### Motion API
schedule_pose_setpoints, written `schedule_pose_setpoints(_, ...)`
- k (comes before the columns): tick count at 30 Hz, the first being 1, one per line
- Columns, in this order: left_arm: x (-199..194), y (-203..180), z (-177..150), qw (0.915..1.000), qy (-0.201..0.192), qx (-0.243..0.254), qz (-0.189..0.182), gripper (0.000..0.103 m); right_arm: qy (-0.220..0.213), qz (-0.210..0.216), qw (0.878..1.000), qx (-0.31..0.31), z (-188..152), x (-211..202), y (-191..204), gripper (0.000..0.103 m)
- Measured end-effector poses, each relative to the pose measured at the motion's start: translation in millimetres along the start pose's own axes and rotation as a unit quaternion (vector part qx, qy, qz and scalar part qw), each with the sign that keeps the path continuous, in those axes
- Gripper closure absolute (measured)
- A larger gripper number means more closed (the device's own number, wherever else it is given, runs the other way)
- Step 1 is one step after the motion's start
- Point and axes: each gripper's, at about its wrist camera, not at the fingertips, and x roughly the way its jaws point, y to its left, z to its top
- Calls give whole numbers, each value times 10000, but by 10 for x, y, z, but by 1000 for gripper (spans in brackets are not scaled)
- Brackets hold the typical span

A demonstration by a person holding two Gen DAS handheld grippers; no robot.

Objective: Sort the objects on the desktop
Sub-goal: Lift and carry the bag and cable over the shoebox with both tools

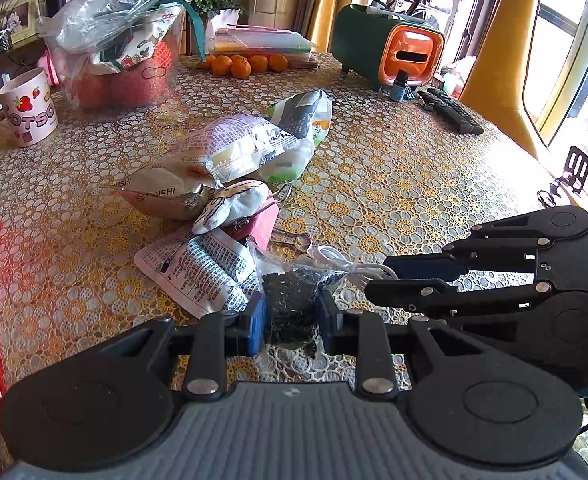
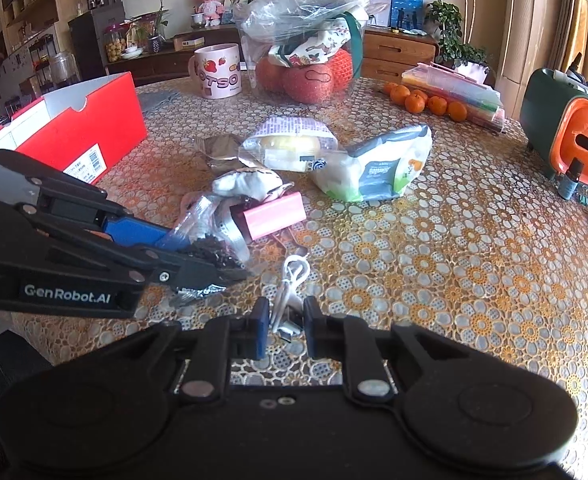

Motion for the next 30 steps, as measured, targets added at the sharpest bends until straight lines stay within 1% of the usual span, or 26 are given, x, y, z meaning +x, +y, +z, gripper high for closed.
schedule_pose_setpoints(7,-265,51,-98,9997,-85,-182,167,77,-38,-99,9999,24,2,-172,121,88)
schedule_pose_setpoints(15,-546,136,-159,9990,-171,-344,218,77,-162,-129,9998,-69,72,-390,293,89)
schedule_pose_setpoints(25,-935,302,-187,9975,-266,-527,392,77,-391,21,9990,-206,289,-665,582,89)
schedule_pose_setpoints(30,-1172,410,-193,9962,-369,-595,526,77,-570,190,9976,-350,453,-797,803,89)
